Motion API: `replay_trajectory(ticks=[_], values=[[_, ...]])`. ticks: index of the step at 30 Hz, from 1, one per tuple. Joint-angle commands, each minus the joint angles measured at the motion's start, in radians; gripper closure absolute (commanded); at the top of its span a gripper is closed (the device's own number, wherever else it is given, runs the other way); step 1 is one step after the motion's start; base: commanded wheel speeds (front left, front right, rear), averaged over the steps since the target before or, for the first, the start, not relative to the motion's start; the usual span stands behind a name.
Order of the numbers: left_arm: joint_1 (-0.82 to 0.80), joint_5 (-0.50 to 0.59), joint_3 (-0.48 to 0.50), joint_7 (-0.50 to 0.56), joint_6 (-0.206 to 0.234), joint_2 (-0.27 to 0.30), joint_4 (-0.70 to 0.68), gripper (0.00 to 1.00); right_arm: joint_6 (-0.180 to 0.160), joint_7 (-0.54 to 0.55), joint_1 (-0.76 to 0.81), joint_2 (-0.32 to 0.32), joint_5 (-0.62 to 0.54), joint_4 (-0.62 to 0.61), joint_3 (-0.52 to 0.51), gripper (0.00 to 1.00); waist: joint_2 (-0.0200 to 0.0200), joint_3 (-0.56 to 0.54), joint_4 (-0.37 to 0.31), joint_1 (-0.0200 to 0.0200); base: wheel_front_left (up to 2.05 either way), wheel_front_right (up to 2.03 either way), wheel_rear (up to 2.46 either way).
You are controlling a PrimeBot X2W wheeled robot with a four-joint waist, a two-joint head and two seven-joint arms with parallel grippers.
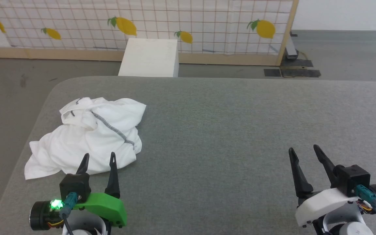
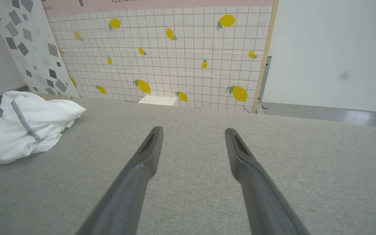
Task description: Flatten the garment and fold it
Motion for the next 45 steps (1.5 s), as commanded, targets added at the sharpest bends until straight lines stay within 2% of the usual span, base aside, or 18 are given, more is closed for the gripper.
replay_trajectory(ticks=[1,23,45], values=[[0.014,-0.011,0.002,-0.011,0.006,0.0,0.004,0.0,0.0,-0.011,0.016,0.0,0.011,0.007,0.0,0.0,0.0,0.0,0.018,0.0,0.0,0.0,0.0],[0.043,-0.028,0.016,-0.056,0.017,0.003,0.016,0.0,-0.001,-0.057,0.031,0.0,0.048,0.044,0.01,0.0,0.0,-0.01,0.165,0.0,0.0,0.0,0.0],[0.073,-0.054,0.021,-0.101,0.032,0.006,0.032,0.0,-0.001,-0.102,0.044,0.0,0.088,0.099,0.033,0.0,0.0,-0.016,0.263,0.0,0.0,0.0,0.0]])
